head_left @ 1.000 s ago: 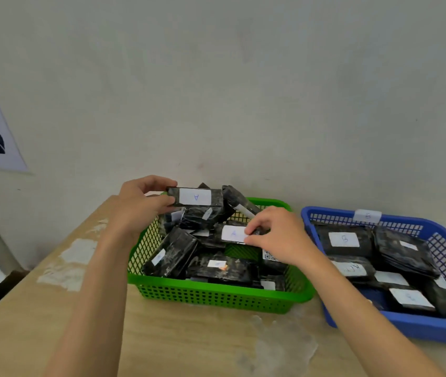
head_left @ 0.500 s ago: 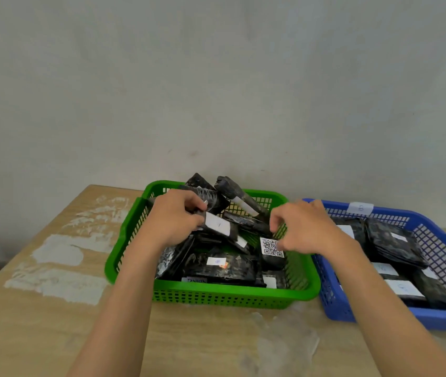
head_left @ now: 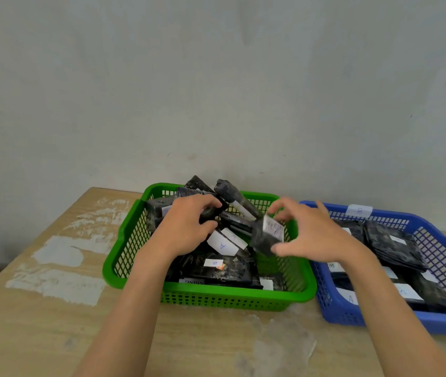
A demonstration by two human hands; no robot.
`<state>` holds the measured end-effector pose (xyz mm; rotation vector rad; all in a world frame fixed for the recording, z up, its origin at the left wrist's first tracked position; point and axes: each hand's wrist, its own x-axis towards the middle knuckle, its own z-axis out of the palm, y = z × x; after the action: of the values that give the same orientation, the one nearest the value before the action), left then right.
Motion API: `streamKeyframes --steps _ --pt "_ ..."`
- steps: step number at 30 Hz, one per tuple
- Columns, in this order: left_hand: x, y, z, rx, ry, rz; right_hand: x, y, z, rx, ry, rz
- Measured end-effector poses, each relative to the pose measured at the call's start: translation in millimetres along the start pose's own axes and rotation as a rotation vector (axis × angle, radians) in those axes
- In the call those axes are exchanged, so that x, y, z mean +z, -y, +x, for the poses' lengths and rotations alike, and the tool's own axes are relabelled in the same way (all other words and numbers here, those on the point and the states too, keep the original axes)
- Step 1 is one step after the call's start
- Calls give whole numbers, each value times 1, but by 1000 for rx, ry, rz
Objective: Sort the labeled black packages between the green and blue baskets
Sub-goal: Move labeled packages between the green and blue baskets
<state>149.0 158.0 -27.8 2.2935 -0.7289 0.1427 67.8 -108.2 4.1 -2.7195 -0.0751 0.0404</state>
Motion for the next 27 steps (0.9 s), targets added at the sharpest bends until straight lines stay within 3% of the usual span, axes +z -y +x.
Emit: streamKeyframes --steps 2,5,9,13,19,27 --pt "-6 -6 -2 23 42 -65 -5 -7 -8 -36 -95 454" --pt "-12 -13 -6 1 320 -196 -5 -15 -12 -138 -96 1085" --pt "-8 -19 -10 -5 589 -223 1 -15 -16 -170 42 1540" --pt "0 -22 -9 -1 693 -148 7 -11 -16 -161 82 1616" --pt "5 -25 -9 27 772 -41 15 -3 -14 -59 85 1468" --pt "1 -19 -7 26 547 -25 19 -3 -13 -56 122 1486"
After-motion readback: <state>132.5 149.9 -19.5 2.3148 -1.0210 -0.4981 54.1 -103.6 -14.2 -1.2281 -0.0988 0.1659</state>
